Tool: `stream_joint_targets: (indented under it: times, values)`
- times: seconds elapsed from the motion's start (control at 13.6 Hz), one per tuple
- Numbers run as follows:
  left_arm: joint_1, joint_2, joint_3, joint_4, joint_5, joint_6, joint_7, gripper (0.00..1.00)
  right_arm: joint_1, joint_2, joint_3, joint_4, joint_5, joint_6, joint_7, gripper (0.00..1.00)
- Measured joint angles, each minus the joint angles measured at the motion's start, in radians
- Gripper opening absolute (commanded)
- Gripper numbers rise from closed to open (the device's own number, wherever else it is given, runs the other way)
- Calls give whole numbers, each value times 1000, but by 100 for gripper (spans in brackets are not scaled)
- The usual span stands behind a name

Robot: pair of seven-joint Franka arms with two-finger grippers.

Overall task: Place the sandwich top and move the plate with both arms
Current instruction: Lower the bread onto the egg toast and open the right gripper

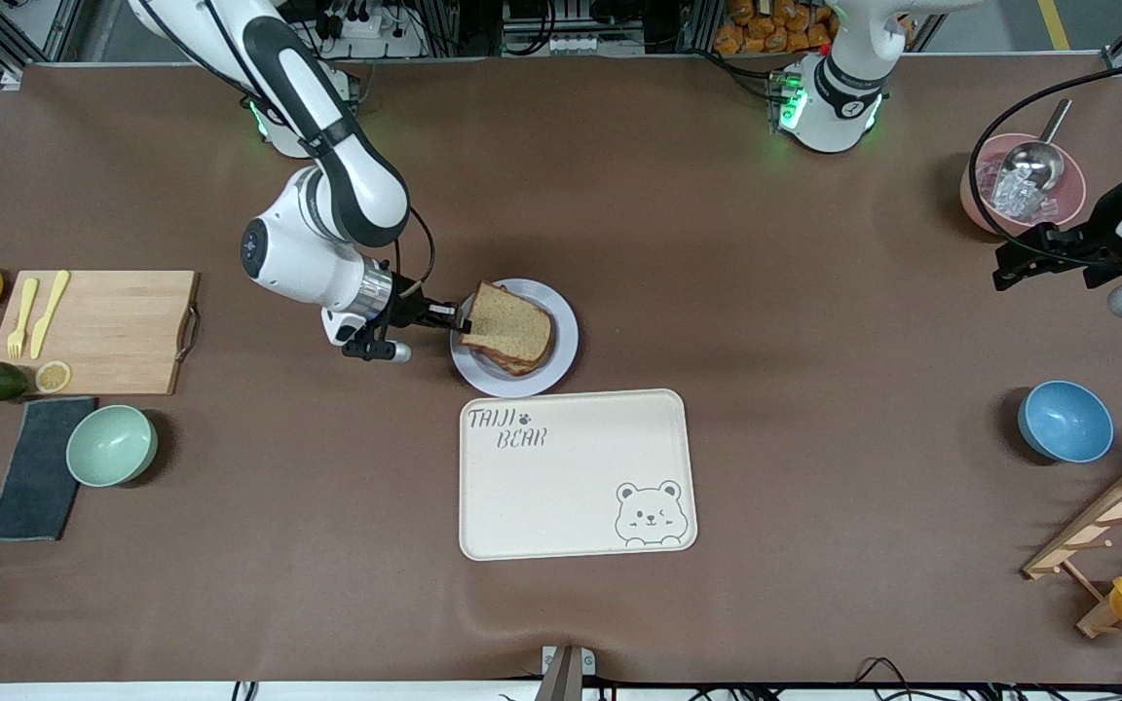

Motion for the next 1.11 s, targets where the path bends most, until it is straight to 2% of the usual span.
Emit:
stream_joint_targets:
  times: [0.37,0.66,0.81,1.03,1.11]
  values:
    - [0,0,0,0,0,0,0,100,28,4,0,-16,90,37,-32,0]
    - [0,0,0,0,0,0,0,100,28,6,-7,-16,95,40,-55,2]
    - [-1,0,0,0,0,0,0,100,28,6,-11,-16,96,40,-60,14]
    - [-1,0,0,0,0,0,0,100,28,7,-12,-16,98,40,-62,41]
    - [-1,0,0,0,0,0,0,100,28,8,-12,-16,98,40,-62,42]
